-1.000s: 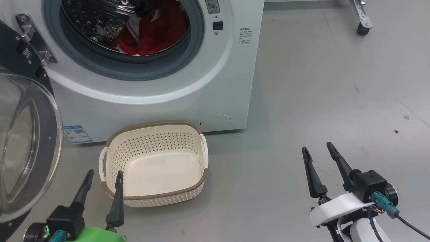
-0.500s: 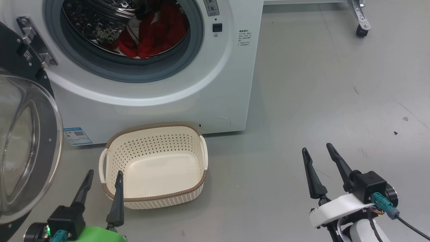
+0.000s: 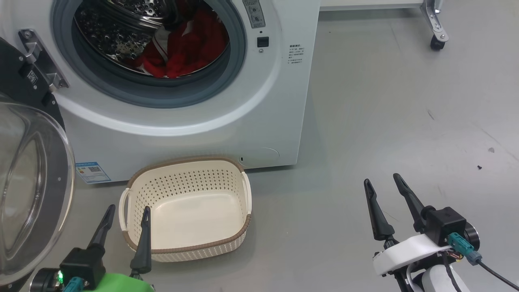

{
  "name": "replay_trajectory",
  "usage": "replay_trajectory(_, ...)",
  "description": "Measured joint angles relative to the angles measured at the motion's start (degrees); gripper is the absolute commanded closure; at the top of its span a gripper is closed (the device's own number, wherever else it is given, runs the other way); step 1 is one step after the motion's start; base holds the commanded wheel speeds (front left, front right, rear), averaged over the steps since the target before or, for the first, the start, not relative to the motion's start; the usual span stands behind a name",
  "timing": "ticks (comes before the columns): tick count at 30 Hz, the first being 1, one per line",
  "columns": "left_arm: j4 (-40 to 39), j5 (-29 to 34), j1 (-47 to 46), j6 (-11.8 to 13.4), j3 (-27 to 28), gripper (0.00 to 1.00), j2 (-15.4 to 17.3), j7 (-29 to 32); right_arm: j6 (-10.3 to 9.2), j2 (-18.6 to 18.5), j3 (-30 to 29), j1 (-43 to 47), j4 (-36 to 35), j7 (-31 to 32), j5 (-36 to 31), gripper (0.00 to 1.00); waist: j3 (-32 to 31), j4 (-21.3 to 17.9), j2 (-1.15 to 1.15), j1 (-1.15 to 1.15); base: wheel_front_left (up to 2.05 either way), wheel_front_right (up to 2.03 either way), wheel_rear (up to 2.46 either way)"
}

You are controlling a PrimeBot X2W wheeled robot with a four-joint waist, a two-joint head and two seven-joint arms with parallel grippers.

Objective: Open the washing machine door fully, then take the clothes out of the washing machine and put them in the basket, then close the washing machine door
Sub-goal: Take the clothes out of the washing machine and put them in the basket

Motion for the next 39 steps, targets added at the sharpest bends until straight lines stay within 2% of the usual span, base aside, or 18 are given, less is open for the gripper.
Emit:
replay_trajectory(21,-0.73,1.15,0.01,0.43,-0.31,0.00,0.03,0.48,0.00,0.00,0.32,0.04,0.10,0.00,0.01,0.00,0.29,0.10,0.00,0.00,1.03,-1.03,0.00)
replay_trajectory(39,-0.79,1.15,0.01,0.52,-0.30,0.00,0.01,0.43,0.00,-0.01,0.31,0.03,0.36,0.00,0.01,0.00,0.47,0.35,0.00,0.00,0.41,-0.41,0.00)
